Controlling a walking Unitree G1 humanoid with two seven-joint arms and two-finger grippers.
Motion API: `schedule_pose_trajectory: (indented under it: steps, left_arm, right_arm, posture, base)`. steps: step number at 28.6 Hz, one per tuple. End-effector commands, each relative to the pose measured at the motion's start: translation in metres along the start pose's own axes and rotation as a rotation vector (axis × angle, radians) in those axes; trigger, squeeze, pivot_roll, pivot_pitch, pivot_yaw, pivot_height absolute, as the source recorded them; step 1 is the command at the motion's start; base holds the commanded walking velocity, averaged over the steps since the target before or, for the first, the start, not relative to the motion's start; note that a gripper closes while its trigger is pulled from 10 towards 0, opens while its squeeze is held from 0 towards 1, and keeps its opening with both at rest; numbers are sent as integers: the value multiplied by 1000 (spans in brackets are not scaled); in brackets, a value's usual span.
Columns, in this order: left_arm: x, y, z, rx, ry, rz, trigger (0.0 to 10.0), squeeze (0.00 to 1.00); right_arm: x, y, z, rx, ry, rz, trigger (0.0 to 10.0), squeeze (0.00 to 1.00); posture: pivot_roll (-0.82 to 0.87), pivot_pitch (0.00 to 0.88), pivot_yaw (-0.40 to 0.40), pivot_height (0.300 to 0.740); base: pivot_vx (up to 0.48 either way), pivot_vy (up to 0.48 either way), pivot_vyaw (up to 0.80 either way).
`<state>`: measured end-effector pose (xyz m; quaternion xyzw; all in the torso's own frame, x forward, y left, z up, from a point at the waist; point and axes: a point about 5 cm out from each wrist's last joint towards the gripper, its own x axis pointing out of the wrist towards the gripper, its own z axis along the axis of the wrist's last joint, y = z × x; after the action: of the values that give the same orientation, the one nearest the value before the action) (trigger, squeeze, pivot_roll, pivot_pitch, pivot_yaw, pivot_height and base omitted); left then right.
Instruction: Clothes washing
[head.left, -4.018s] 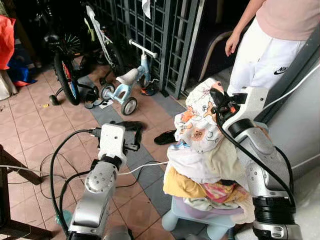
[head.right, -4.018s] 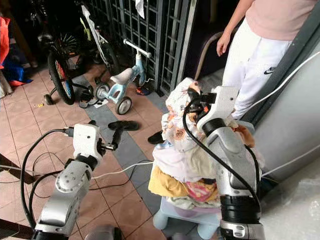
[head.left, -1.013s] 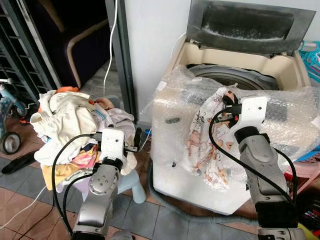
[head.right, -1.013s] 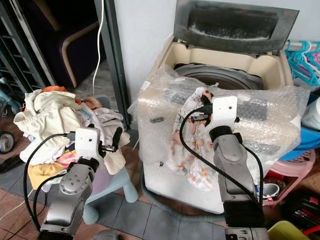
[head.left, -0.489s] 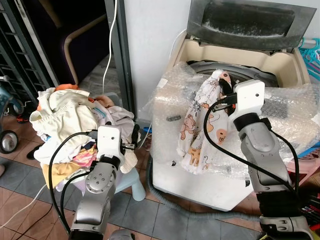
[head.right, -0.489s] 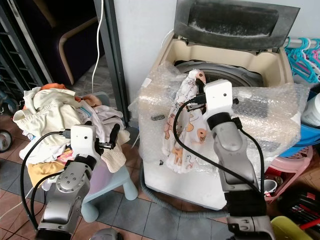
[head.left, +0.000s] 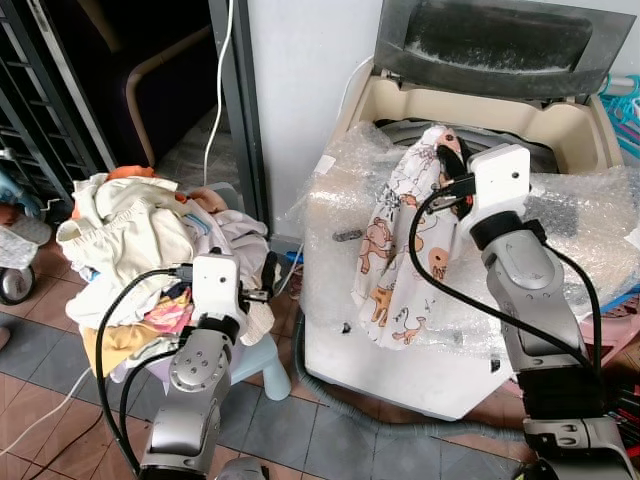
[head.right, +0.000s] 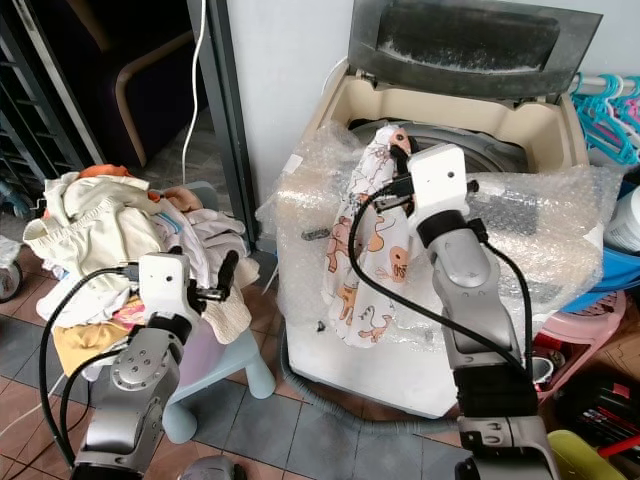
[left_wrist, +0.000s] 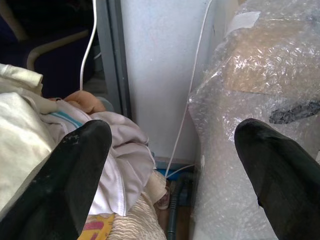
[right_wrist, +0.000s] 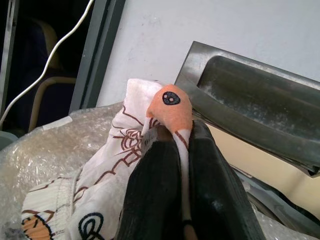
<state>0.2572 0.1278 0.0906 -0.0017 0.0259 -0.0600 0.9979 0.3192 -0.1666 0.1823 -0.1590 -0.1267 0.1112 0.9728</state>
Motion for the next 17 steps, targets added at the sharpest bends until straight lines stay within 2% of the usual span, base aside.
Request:
schedule_pose_trajectory:
  steps: [1,4,7,9,13,14,15,16,17]
  left_arm:
    - [1,-2,5,-1,-13,-22,10000,0]
    - [3,-4,5,1,-13,-34,10000,0]
    - [4,-4,5,1,-13,-37,10000,0]
    - [4,-5,5,4,-10,-39,10000,0]
    - [5,-4,6,6,-12,-34,10000,0]
    - [5,-4,6,6,-12,-34,10000,0]
    - [5,-4,6,7,-16,-26,10000,0]
    - [5,-4,6,7,-16,-26,10000,0]
    - [6,-3,7,7,-20,-21,10000,0]
  right_arm:
    - [3,-7,10,-23,-49,-22,10000,0]
    - [15,-17,17,-46,-76,-19,10000,0]
    - [23,-23,21,-28,-80,-16,10000,0]
    - [36,-26,28,9,-87,6,10000,0]
    - [54,-16,42,-32,-129,135,10000,0]
    - [54,-16,42,-32,-129,135,10000,0]
    - [65,-11,52,-50,-159,207,10000,0]
    - [65,-11,52,-50,-159,207,10000,0]
    - [72,-8,59,-64,-178,256,10000,0]
  posture:
    - [-9,0,4,740]
    - [-13,0,10,740]
    - [-13,0,11,740]
    - [-13,0,8,740]
    - [-6,0,2,740]
    - [-6,0,2,740]
    - [2,0,-7,740]
    - [2,0,-7,740]
    - [7,0,-11,740]
  base:
    - [247,0,-800]
    - [244,0,-617]
    - [244,0,-531]
    - [124,0,-463]
    - [0,0,-102]
    - [0,0,0]
    - [0,0,0]
    - [0,0,0]
    - [0,0,0]
